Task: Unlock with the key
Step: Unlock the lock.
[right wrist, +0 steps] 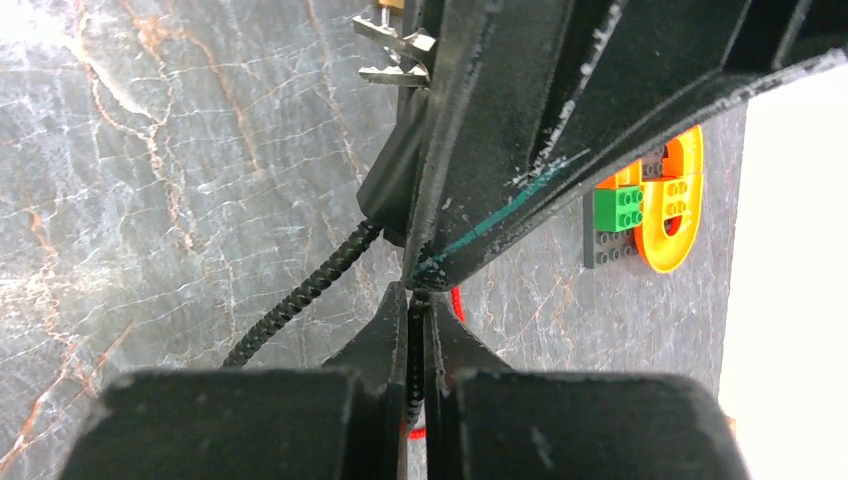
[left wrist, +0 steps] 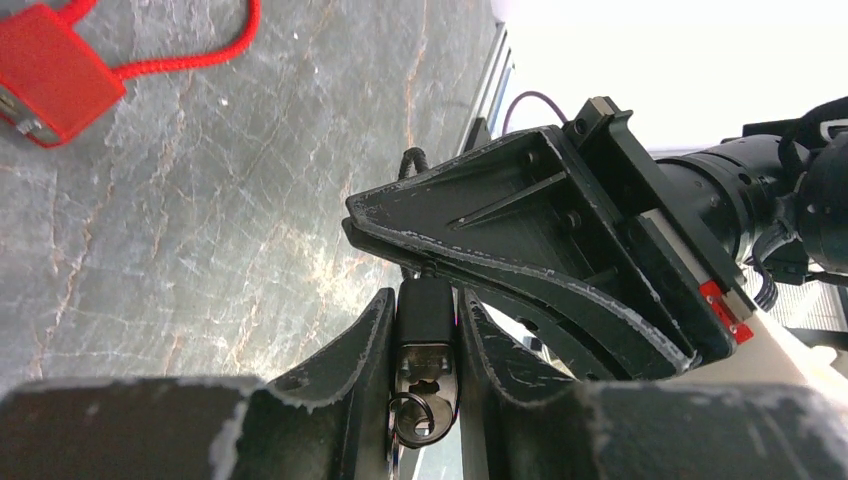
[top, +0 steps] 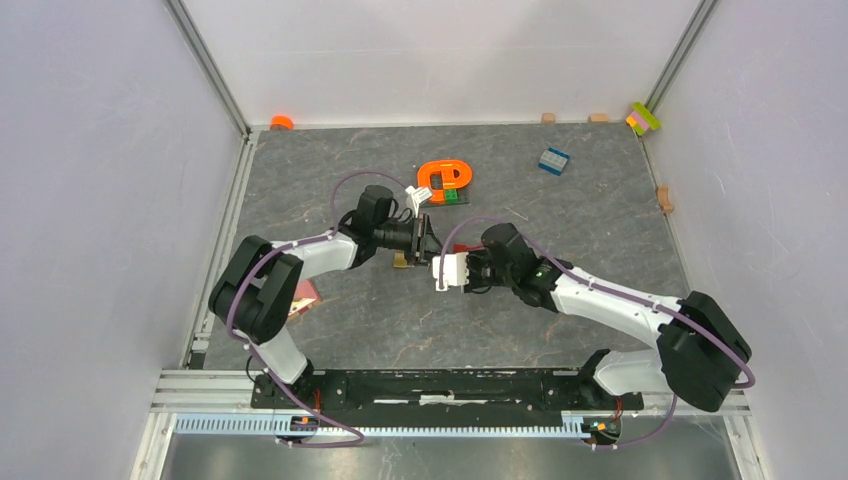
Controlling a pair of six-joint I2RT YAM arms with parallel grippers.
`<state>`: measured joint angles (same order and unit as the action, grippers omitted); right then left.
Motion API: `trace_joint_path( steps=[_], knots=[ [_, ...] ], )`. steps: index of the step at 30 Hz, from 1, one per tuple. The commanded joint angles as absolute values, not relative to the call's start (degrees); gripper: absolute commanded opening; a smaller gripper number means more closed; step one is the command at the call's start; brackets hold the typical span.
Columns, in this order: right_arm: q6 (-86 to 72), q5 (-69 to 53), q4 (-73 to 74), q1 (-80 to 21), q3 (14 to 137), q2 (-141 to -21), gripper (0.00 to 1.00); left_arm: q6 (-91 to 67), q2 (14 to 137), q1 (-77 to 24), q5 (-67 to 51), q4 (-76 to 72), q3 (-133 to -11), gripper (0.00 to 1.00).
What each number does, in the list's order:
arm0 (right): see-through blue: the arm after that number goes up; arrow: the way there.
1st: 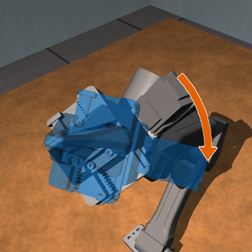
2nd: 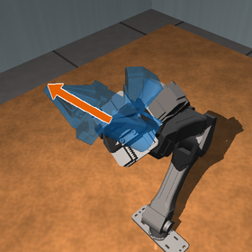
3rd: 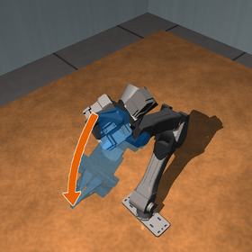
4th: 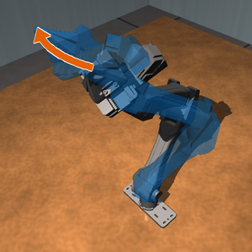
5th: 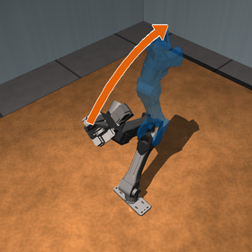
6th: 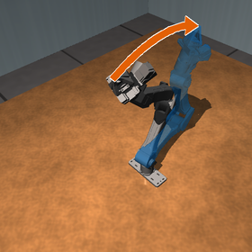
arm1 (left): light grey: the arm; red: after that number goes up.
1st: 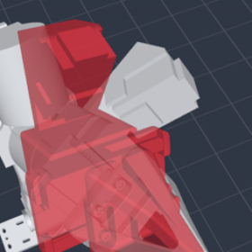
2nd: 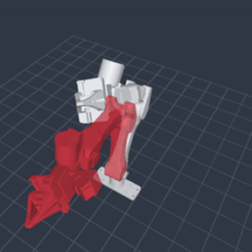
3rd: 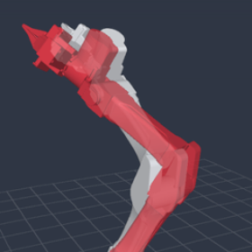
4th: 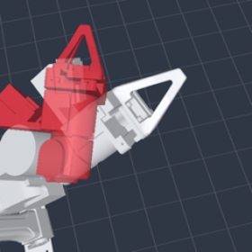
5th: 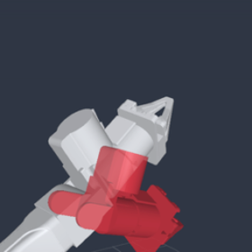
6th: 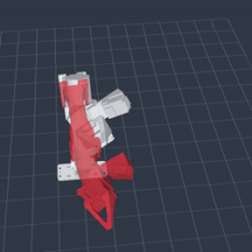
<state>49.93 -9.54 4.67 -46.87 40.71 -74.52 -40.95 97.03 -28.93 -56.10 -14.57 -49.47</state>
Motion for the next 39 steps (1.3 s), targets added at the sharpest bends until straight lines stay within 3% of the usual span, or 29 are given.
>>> trace_joint_path(
  steps=[1, 25, 35, 37, 39],
  knots=[
    [47.43, -14.88, 6.1, -44.5, 42.46, -71.13, 0.0, -40.96, 95.41, -24.14, -45.76, -20.71, -49.06, 0.02],
    [40.43, -13.58, 8.02, -33.57, 43.91, -74.54, 0.0, -46.71, 93.68, -20.16, -55.46, -35.43, -45.55, 0.02],
    [28.2, -17.06, 3.24, -32.79, 45.65, -81.63, 0.0, -71.67, 98.77, -19.83, -60.75, -68.74, -44.27, 0.02],
    [27.79, -16.96, 2.19, -32.74, 45.42, -81.67, 0.0, -69.6, 98.06, -19.77, -60.47, -66.42, -44.38, 0.02],
    [27.62, -13.8, 1.78, -32.37, 46.12, -81.7, 0.0, -61.51, 95.89, -19.44, -58.91, -54.63, -44.96, 0.02]
  ],
)
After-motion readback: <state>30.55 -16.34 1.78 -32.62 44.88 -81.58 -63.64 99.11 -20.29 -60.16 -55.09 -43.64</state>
